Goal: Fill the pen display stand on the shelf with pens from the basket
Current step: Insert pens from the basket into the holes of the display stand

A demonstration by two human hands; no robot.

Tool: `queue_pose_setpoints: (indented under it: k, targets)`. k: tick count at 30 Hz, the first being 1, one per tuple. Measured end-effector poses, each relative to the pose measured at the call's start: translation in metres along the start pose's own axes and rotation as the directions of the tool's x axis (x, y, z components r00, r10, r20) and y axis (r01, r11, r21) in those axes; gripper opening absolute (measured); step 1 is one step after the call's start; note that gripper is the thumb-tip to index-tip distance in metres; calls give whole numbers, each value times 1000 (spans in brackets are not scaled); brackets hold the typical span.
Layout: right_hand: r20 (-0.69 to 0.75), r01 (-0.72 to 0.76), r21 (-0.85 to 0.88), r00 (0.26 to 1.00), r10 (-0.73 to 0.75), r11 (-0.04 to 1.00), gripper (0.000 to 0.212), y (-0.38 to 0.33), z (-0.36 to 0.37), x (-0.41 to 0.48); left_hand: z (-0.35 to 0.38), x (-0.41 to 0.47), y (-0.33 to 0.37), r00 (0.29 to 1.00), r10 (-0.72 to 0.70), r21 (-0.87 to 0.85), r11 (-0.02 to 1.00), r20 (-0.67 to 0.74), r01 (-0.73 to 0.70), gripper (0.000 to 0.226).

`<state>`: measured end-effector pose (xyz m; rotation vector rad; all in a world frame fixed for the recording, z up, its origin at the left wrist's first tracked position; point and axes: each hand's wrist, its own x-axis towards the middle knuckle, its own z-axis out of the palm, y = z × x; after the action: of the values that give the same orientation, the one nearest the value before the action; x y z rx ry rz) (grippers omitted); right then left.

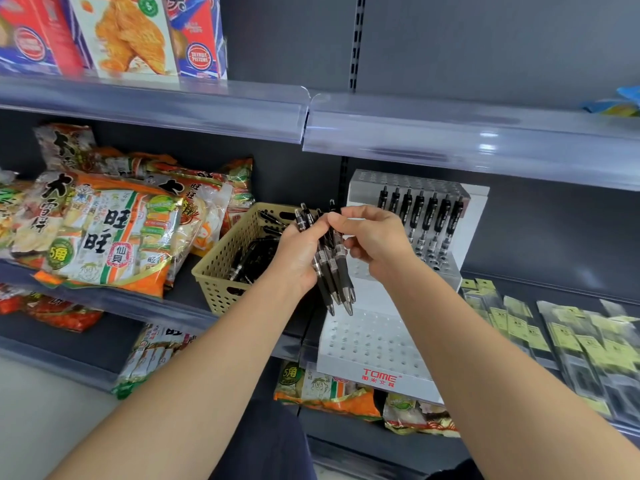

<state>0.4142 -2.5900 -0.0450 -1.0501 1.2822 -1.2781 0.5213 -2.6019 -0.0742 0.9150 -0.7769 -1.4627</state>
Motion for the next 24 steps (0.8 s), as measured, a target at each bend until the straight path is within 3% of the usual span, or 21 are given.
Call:
queue_pose_setpoints:
  k: [5,11,17,24]
  targets:
    - [0,-93,75,996,93,993,18,-4,-15,1,12,-1,-7,999,22,11,1000,-38,-22,32]
    - [76,-153,18,986,151,988,7,-11,-30,1,20,-4,-11,999,11,28,1000,-39,-10,26]
    - [-3,-27,-2,1000,27,1000,14,-27,-41,5,22,-5,-8,998,-38,-100,994,-51,33,12]
    - [-171,160,29,973,-153,987,12,-32,-44,15,17,-1,-9,990,-98,-188,979,-100,78,14]
